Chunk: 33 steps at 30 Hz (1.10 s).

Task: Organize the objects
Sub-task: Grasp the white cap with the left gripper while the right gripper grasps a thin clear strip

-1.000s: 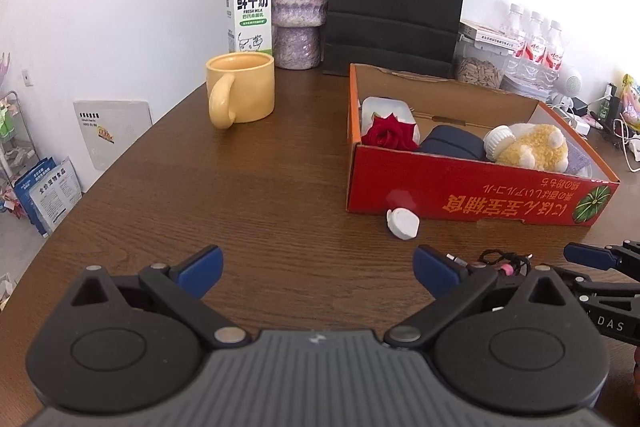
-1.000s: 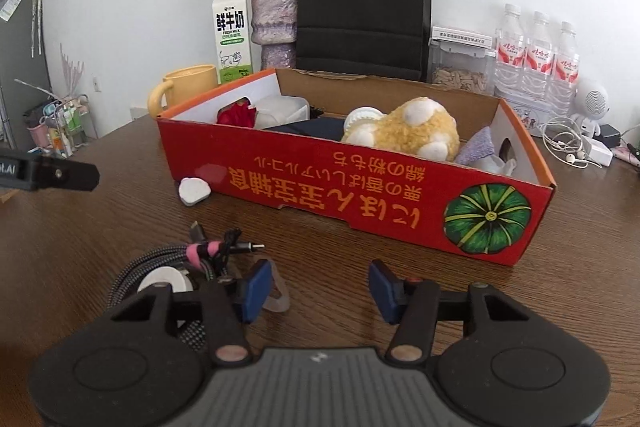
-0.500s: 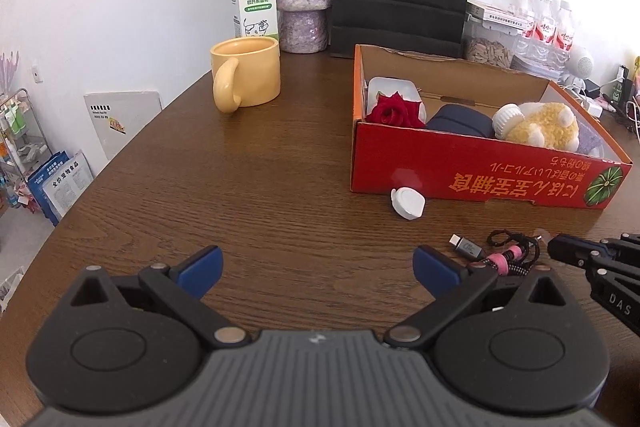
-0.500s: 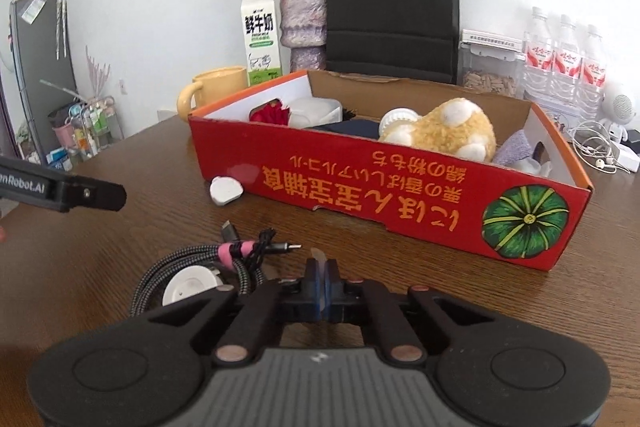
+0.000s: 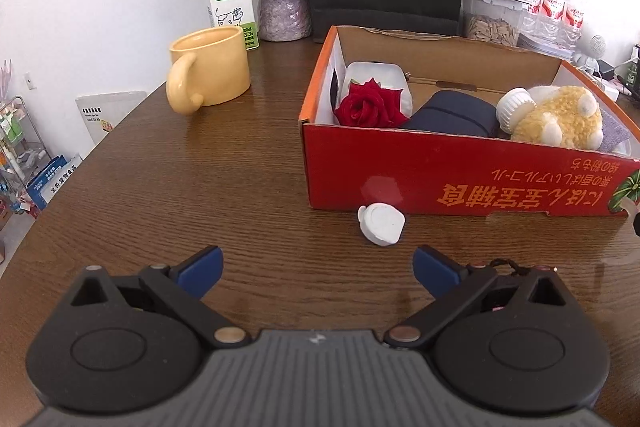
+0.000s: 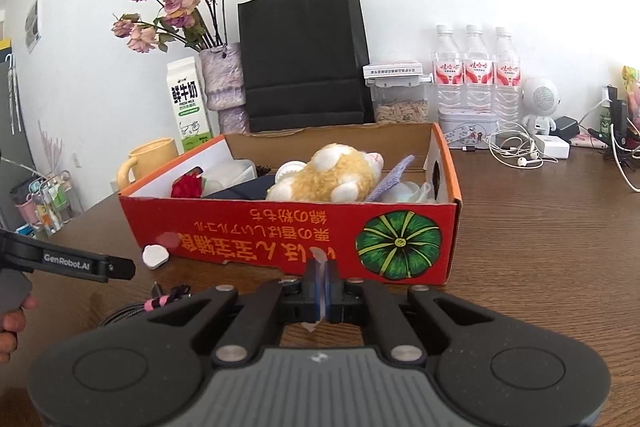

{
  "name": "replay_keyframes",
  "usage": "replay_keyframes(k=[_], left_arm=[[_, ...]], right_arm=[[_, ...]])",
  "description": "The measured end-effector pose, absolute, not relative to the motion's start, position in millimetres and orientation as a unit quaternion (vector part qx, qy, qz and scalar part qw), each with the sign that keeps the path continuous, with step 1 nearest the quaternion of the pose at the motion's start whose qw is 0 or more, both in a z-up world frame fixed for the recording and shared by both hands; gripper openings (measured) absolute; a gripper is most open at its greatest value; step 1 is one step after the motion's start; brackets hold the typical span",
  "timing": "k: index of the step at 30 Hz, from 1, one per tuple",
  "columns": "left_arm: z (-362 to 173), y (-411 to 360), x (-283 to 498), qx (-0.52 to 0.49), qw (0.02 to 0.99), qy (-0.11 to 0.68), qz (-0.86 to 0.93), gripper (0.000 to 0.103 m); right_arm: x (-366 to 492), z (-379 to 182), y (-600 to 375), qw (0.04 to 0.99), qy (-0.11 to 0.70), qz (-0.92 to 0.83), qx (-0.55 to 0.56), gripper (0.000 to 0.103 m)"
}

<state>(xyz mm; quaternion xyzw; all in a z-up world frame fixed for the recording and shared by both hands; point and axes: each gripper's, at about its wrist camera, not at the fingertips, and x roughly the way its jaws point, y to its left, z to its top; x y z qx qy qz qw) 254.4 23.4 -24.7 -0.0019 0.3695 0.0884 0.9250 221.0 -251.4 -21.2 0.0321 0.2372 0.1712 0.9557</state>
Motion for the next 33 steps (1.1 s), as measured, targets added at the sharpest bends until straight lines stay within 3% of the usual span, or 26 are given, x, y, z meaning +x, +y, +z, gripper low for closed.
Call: replay_keyframes(k=[11, 14, 16, 18, 33], left_arm=[[-41, 13, 285, 0.003, 0.928, 0.358, 0.105, 0.102], [-41, 15, 283, -0.012, 0.934, 0.345, 0.091, 0.085], [-40, 14, 280, -0.018, 0.939, 0.337, 0.07, 0.051], [-39, 10, 276, -0.006, 0.943, 0.326, 0.061, 0.029], [-33, 23, 250, -0.043, 0.952, 0.298, 0.049, 0.028]], right_arm=[[218, -23, -248, 0.955, 0.235, 0.176, 0.025, 0.002], [219, -25, -247, 0.954, 0.239, 0.178, 0.022, 0.002], [220, -26, -246, 0.954, 0.242, 0.177, 0.02, 0.002], [220, -28, -245, 0.953, 0.246, 0.176, 0.017, 0.002], [213, -26, -239, 0.964, 0.214, 0.155, 0.002, 0.002]])
